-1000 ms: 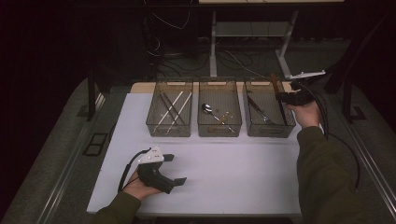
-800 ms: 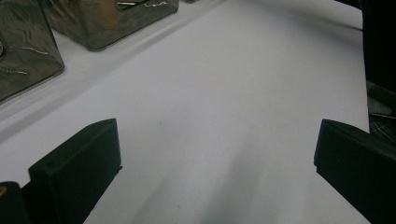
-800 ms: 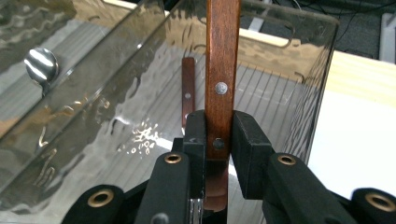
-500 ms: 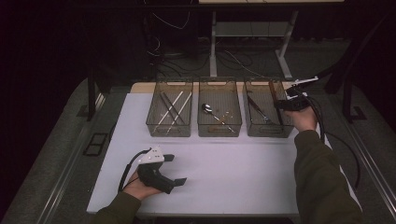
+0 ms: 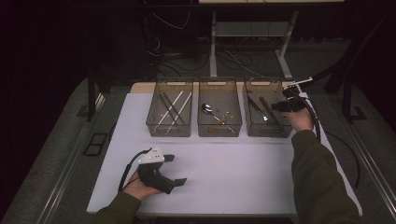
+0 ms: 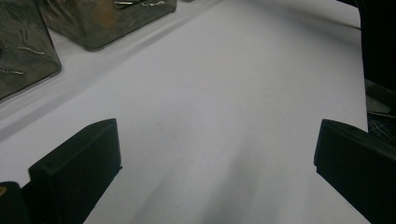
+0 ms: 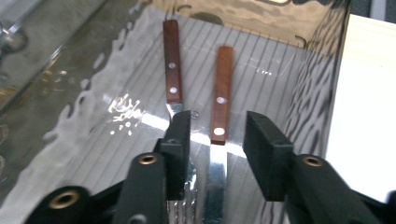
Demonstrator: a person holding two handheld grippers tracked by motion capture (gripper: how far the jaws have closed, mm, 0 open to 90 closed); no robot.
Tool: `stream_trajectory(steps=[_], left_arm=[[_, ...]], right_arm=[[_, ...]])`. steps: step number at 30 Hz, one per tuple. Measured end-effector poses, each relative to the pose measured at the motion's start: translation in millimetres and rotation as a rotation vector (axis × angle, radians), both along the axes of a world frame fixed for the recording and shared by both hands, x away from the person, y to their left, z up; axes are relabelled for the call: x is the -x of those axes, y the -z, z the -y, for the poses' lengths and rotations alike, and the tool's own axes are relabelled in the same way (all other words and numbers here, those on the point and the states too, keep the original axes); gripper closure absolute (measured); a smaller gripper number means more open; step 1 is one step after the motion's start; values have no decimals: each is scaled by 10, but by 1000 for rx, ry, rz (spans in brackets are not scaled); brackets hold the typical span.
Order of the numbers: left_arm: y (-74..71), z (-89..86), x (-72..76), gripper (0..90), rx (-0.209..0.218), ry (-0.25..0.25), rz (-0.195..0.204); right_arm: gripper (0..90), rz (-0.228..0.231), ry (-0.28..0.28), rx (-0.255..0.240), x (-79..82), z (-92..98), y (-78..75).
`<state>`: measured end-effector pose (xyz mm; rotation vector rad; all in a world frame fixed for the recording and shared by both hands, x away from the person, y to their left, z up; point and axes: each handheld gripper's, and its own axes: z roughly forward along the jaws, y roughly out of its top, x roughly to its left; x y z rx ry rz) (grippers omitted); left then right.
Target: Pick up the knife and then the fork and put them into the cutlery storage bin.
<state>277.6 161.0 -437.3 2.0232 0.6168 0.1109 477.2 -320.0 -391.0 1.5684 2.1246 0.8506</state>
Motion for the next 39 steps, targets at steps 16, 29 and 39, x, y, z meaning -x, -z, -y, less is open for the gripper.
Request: stream_trajectory(steps=[16,29,39], left_arm=[[6,8,-22,0,-2,-6,5],[7,17,-18,0,-8,-12,6],[3,10,-9,0,-10,-7,7]], right_arm=[[240,114,-77,-100,274,-69,-189],[176,189,-170,-195,652,-188,-208],[174,224,-251,-193,989,-309,-183]])
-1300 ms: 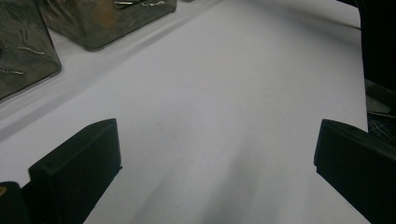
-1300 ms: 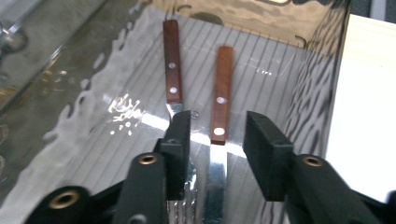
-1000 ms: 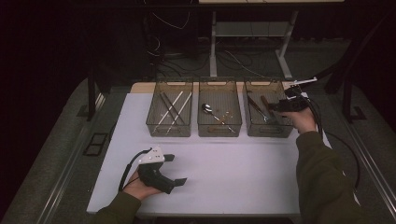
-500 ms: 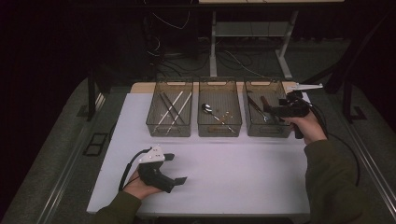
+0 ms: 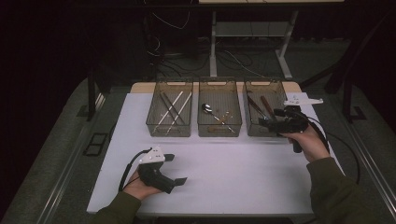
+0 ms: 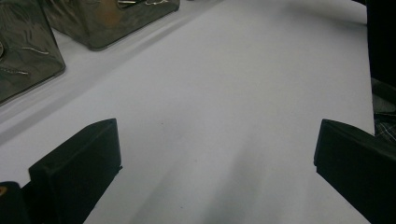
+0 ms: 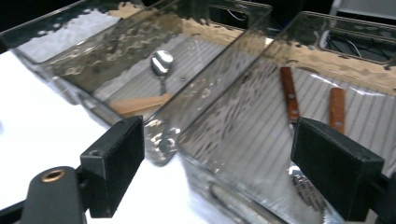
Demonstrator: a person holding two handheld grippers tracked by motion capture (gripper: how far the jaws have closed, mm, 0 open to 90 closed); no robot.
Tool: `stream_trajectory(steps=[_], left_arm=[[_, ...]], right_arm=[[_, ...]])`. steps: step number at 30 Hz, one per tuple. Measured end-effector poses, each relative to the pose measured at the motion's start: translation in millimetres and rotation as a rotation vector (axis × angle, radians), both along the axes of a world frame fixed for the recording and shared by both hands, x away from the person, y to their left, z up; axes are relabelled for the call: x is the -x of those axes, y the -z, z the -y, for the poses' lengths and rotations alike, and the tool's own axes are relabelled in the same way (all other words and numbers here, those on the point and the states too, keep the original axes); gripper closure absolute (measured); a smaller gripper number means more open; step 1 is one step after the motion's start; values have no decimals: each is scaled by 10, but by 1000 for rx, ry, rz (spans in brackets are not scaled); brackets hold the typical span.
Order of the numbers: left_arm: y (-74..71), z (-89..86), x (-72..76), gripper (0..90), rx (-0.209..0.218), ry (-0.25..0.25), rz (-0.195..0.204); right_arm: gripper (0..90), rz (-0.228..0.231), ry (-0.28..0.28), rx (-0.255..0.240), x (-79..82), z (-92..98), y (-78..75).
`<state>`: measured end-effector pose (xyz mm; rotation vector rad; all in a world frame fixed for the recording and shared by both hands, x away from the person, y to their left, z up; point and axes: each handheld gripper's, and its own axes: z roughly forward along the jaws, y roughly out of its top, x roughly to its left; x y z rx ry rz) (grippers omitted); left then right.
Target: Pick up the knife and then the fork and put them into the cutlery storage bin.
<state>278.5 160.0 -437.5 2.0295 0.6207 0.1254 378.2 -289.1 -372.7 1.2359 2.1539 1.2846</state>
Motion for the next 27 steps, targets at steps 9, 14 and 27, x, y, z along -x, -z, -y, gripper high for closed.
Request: stream_trajectory(steps=[9,14,27], left_arm=[[1,-1,9,0,-3,-6,0],[1,-1,7,0,-5,-6,-1],[-1,-3,13,0,-4,-7,-1]], right_arm=[[153,18,-59,9,311,-47,131],[153,35,-64,-2,449,-20,234],[152,18,-144,0,793,-65,466]])
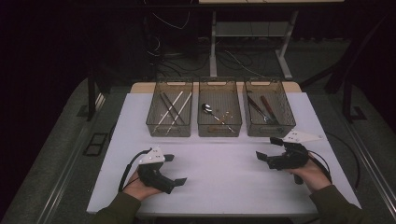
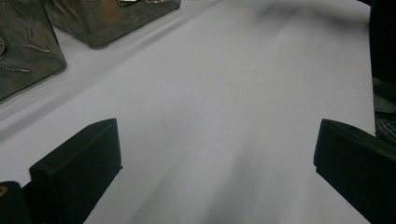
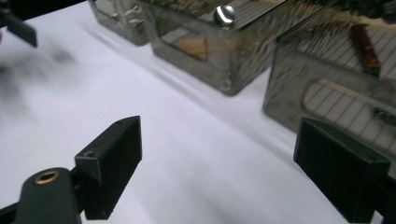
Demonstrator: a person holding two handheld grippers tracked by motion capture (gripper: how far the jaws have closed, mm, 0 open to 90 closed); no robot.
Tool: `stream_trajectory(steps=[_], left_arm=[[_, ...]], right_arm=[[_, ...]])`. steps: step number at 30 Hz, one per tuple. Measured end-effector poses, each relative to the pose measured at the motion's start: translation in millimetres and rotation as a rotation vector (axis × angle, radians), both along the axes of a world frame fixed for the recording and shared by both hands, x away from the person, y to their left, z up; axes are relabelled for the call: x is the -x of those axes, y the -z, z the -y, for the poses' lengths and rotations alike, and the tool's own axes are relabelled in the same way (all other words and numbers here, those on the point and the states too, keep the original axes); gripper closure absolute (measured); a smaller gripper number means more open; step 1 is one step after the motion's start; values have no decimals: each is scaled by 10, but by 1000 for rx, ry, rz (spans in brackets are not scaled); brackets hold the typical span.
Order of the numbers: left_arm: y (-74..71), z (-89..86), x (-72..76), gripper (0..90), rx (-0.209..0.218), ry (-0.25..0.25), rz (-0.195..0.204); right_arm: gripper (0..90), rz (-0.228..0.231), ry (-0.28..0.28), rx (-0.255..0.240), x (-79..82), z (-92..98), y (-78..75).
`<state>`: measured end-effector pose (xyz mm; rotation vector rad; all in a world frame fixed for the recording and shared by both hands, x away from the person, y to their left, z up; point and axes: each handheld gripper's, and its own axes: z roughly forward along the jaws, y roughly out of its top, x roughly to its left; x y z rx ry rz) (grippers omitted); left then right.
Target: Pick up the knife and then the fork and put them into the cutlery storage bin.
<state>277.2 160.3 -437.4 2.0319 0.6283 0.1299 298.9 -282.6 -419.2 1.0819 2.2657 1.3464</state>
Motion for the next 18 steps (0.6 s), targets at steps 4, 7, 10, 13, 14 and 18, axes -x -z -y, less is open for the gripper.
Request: stream_trajectory(steps=[4,7,10,13,14,18], left_arm=[[-1,-3,-1,0,1,-1,0],[-1,-2,0,0,1,-2,0],[-1,0,2,0,0,-2,1],[0,-1,2,0,1,-3,1],[0,-1,1,0,0,-4,-1],[0,-3,1,0,2,-4,-1]], right_arm=[[152,-13,-19,-1,90,20,73],[152,-18,-27,-1,151,38,115],[152,-23,-35,6,200,48,144],[152,-23,-40,11,256,56,169],[152,-24,-45,13,281,55,178],[152,-20,-62,29,358,54,207]])
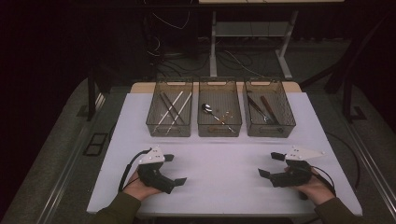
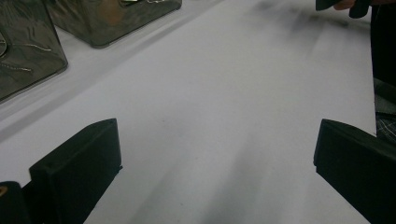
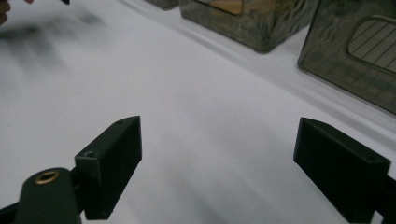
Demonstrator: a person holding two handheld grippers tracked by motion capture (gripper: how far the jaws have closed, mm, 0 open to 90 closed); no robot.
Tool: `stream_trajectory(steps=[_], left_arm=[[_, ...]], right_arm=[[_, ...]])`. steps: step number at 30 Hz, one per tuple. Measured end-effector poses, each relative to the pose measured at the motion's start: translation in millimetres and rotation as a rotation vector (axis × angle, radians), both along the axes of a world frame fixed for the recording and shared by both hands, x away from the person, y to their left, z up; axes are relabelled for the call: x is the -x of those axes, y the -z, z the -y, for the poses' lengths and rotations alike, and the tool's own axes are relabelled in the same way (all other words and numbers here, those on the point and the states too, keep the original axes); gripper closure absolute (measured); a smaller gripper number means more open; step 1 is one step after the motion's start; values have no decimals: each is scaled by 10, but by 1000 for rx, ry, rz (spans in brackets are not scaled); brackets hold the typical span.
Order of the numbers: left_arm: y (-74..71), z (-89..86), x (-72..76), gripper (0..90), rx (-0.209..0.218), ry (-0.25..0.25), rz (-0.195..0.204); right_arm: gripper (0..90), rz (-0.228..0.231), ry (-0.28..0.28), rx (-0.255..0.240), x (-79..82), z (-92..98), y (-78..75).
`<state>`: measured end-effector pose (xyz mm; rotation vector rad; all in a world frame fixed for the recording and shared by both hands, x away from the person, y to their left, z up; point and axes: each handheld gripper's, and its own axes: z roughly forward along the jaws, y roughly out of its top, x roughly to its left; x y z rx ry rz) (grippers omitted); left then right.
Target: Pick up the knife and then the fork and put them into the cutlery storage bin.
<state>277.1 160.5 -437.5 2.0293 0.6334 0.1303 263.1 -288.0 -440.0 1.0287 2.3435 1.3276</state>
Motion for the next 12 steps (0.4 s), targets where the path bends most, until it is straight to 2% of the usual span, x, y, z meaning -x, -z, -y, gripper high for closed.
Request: stream_trajectory(steps=[2,7,12], left_arm=[[0,-1,0,0,-1,-1,0],[-5,-3,5,0,-3,0,3],[-6,-4,5,0,-6,1,3]], right_arm=[[152,4,-7,20,32,7,22],[144,-5,-16,31,94,32,57],[141,2,-7,21,87,52,46]])
